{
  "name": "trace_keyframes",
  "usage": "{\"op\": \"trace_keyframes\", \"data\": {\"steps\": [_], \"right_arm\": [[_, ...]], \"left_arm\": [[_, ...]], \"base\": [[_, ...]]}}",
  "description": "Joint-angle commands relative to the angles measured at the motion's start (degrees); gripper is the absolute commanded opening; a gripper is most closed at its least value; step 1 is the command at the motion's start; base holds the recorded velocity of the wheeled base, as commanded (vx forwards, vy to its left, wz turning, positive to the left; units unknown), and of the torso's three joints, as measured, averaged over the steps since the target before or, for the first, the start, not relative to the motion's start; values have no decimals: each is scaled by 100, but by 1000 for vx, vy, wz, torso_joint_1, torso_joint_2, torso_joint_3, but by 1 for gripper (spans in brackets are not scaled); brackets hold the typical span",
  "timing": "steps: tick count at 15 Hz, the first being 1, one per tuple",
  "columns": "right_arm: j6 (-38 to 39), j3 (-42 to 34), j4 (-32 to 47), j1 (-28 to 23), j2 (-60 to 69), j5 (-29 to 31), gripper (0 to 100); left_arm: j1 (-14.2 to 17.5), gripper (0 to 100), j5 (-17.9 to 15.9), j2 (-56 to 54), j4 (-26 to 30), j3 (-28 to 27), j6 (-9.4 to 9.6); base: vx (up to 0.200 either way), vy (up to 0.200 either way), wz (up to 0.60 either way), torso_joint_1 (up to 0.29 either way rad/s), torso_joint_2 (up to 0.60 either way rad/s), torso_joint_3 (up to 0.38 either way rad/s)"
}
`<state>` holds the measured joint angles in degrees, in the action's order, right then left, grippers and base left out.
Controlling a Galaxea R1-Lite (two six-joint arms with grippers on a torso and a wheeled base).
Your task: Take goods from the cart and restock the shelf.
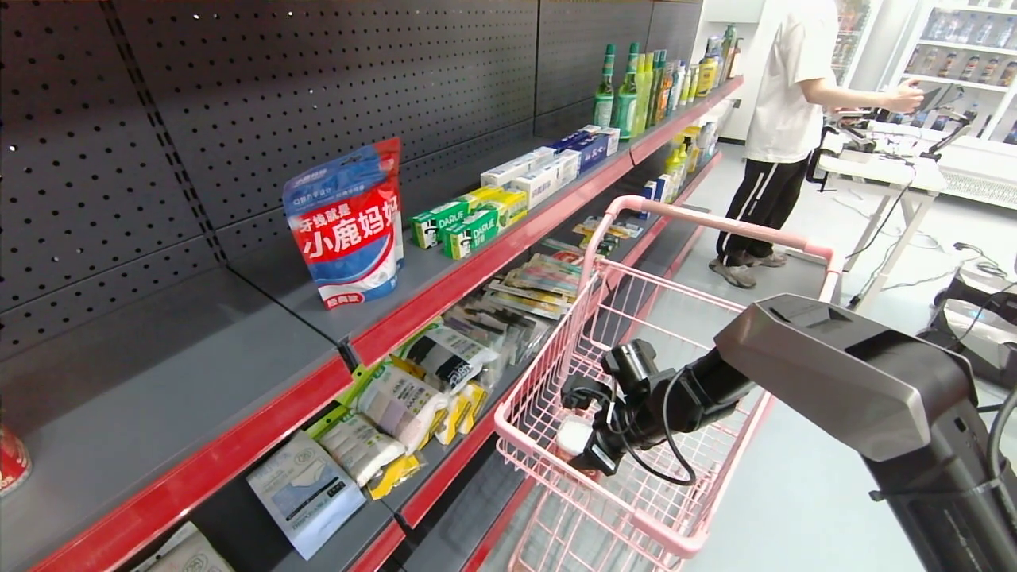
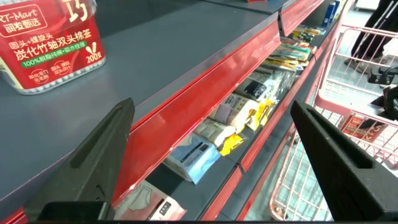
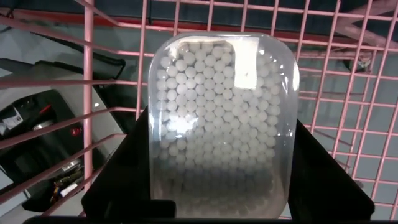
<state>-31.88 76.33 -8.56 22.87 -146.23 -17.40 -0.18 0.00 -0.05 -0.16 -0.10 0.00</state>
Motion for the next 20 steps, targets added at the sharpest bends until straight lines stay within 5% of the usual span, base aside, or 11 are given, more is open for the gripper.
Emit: {"op": "trace_keyframes", "data": {"steps": [1, 14, 20], "right_arm": [[33, -223, -32, -2, 200, -1, 0], [419, -1454, 3, -608, 2423, 544, 0], [991, -2702, -32, -872, 4383, 764, 0]], "left_arm": [[1, 100, 9, 5, -2, 1, 0], [1, 100, 9, 5, -2, 1, 0], [1, 100, 0, 5, -2, 1, 0]], "base": [[0, 0, 0, 0, 0, 0], [0, 0, 0, 0, 0, 0], [0, 0, 0, 0, 0, 0]]}}
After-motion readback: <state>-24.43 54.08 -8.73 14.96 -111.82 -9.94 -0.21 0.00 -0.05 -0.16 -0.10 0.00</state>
